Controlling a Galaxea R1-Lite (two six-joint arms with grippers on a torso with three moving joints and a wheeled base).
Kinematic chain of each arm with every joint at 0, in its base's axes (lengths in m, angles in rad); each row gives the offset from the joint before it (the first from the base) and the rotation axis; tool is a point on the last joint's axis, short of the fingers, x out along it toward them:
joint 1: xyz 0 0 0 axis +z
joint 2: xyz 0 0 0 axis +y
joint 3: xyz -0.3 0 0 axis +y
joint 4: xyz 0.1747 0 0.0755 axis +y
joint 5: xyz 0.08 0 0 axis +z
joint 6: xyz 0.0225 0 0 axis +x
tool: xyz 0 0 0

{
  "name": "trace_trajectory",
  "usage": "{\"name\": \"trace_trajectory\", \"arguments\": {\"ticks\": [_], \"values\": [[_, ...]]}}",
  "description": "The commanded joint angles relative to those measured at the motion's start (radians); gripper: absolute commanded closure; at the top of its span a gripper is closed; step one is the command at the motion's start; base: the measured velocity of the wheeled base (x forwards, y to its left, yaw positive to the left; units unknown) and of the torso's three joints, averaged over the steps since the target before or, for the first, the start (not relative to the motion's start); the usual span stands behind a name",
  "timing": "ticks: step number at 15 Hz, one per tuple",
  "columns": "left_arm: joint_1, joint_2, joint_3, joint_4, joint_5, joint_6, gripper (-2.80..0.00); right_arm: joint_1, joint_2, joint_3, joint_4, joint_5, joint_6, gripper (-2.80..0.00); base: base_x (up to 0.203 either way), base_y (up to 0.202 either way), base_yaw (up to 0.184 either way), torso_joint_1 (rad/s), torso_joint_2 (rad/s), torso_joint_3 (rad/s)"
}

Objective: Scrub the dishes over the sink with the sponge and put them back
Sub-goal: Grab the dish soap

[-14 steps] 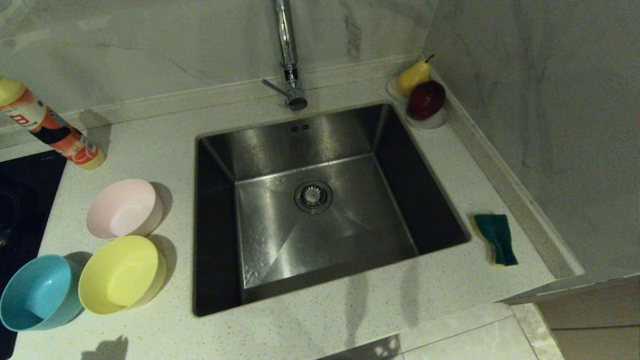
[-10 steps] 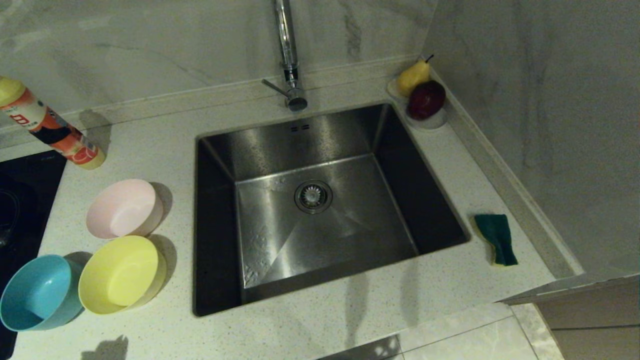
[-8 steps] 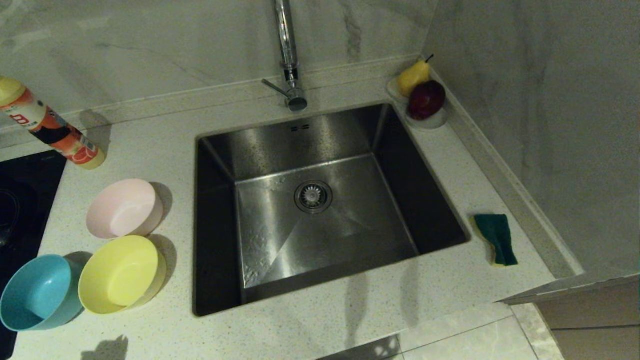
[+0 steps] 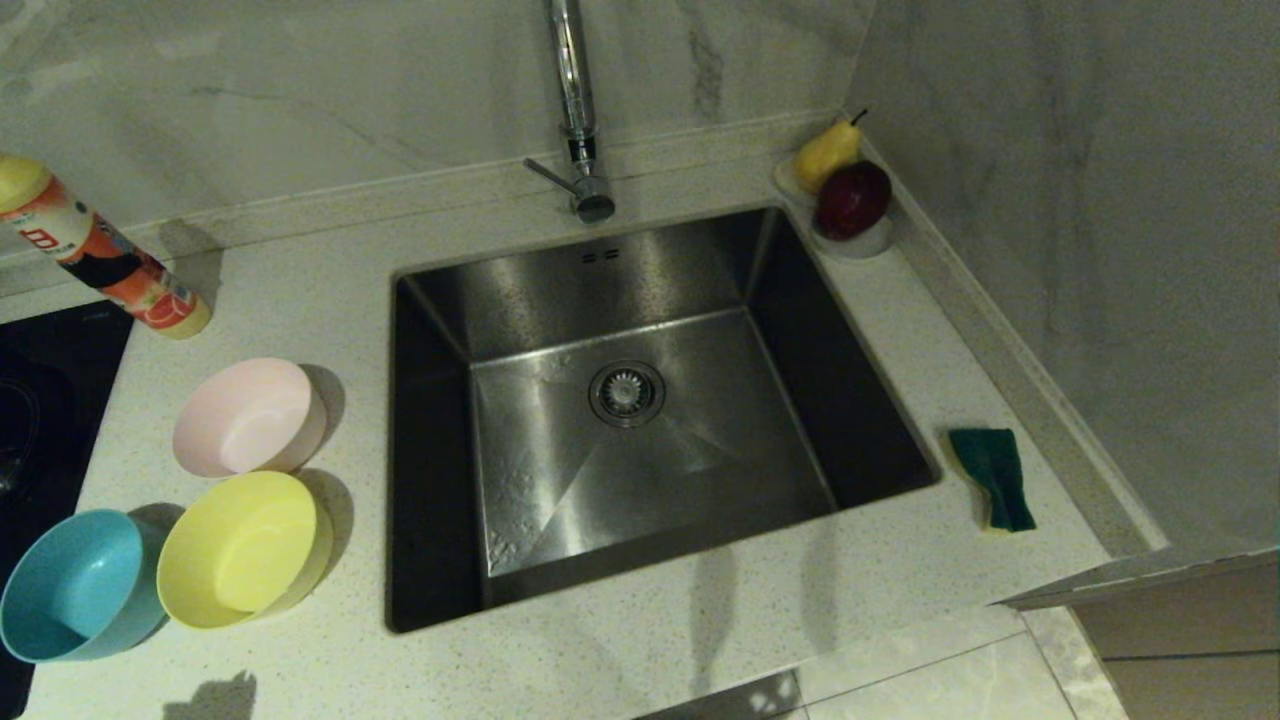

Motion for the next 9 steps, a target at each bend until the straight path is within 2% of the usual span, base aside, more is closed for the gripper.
{"name": "trace_trajectory", "arguments": {"ticks": [1,9], "values": [[0.0,0.001,0.04,-0.001,0.001,-0.004,0.0,0.0,0.0,0.0,0.0,0.0,-0.001,0.0,0.0,0.0,0.0,0.0,0.0,0.0],[0.0,0.001,0.04,-0.007,0.019,0.001,0.0,0.0,0.0,0.0,0.0,0.0,-0.001,0.0,0.0,0.0,0.0,0.0,0.0,0.0]]}}
